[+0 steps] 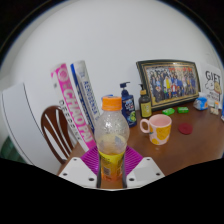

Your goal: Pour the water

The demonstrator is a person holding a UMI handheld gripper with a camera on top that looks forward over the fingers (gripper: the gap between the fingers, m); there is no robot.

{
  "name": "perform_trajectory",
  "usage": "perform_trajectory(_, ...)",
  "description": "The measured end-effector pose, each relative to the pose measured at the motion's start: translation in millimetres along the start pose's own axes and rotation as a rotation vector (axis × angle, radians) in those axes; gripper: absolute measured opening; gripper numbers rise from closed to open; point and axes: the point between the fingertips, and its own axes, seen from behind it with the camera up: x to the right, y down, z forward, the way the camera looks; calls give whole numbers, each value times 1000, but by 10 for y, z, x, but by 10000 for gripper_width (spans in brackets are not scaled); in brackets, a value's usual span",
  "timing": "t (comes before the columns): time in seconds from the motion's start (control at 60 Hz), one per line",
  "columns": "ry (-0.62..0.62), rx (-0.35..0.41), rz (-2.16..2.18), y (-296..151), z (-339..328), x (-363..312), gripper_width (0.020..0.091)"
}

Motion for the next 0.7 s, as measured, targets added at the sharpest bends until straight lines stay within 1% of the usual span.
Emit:
perform_trajectory(0.183,-134,74,358,-856,255,-150,282)
perform_trajectory(0.267,-191,96,560,-1141,387,-83,282)
perform_trajectory(0.333,-225,97,720,-1290,500,-6,282)
perform_trajectory(0.517,-343,86,1259,-1465,795,274,282)
perform_trajectory(0.7,-377,55,1528,-1300,1058,440,283)
